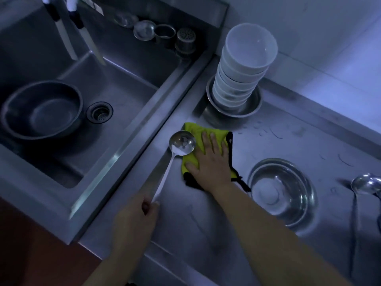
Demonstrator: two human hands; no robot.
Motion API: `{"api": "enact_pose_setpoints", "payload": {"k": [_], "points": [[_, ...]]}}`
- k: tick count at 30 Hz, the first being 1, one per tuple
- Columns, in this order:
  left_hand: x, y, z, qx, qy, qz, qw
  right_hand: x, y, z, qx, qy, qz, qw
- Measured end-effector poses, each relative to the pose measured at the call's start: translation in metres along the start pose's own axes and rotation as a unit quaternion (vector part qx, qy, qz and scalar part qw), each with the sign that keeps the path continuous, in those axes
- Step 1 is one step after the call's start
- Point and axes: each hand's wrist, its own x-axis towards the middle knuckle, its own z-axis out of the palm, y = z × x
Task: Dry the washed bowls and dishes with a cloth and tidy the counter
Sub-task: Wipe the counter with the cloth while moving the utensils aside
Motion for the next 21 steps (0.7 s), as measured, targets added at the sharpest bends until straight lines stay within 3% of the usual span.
{"api": "enact_pose_setpoints", "payload": {"k": [6,10,17,21], "points": [[0.002,0.018,0.019,0.046,0.008,-0.024,0.999,0.029,0.036,-0.005,-0.010,0.006,-0.012,1.000],[0.005,0.029,0.027,0.097,0.020,-0.004,0.995,0.028,0.057,-0.007,-0.025,0.001,-0.017,1.000],[0.015,0.041,0.030,0.217,-0.023,0.037,0.975,0.026,0.100,-0.018,-0.046,0.000,-0.008,0.999],[0.015,0.050,0.033,0.274,-0.002,0.065,0.959,0.022,0.119,-0.022,-0.047,-0.002,-0.009,0.999]]}}
